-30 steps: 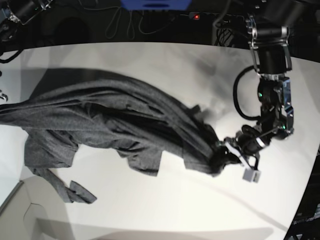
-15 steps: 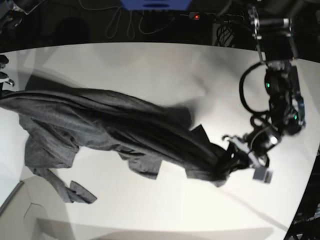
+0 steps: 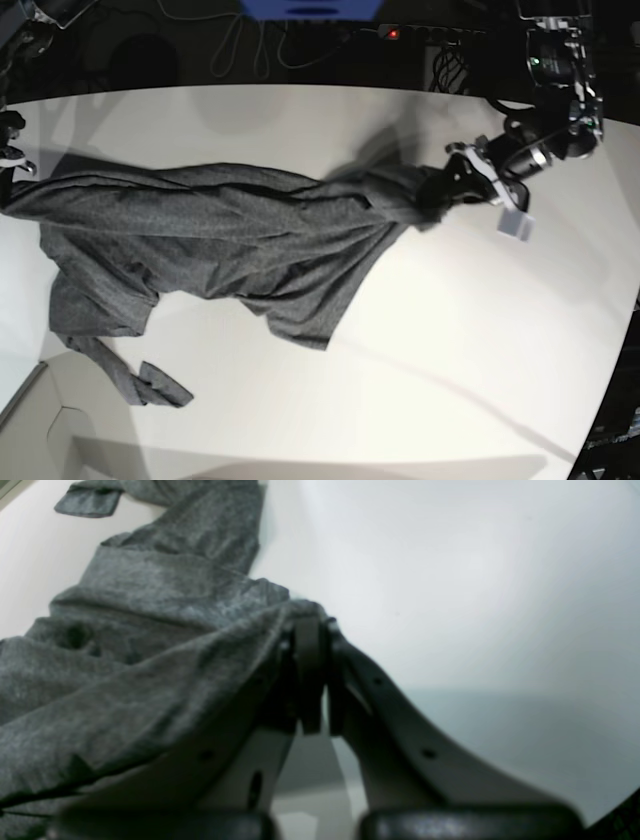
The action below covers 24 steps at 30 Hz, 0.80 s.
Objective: Layout the t-shirt on the table in an organized manner, then fold the t-shirt properly
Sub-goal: 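Release the shirt and open the left gripper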
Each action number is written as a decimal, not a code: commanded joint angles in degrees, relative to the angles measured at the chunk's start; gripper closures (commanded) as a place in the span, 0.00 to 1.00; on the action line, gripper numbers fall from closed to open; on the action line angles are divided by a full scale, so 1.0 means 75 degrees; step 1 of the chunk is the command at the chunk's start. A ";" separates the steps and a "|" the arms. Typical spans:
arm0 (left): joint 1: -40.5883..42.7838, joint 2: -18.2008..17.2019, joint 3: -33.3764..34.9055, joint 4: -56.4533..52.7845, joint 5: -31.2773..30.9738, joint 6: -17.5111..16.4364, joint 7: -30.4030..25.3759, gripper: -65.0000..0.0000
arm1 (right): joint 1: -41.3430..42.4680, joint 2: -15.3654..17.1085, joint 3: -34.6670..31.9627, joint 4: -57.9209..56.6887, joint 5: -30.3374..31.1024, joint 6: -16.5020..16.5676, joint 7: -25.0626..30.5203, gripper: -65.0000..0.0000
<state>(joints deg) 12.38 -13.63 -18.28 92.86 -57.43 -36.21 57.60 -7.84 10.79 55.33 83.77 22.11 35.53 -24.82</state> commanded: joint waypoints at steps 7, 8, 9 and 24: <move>-0.0180 -0.0088 0.0334 -0.0841 0.0665 -0.0055 -0.0103 0.97 | 0.0019 0.0174 -0.0374 0.0137 0.0141 0.0004 0.0209 1.00; -0.0215 -0.0099 0.0334 -0.0830 0.0806 -0.0055 -0.0079 0.93 | 0.0019 0.0174 -0.0374 0.0137 0.0141 0.0004 0.0209 1.00; -0.0227 -0.0111 0.0334 -0.0794 0.0923 -0.0055 -0.0079 0.88 | 0.0031 0.0174 -0.0374 0.0137 0.0141 0.0004 0.0209 1.00; -0.1340 -0.1342 -0.0276 0.0741 -0.0226 -0.0055 -0.0067 0.26 | 0.0043 0.0185 -0.0397 0.0137 0.0141 0.0004 0.0209 1.00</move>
<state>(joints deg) 2.96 -22.87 -20.08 97.60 -57.74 -36.25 58.04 -7.81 10.96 52.14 83.77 21.93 35.53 -24.80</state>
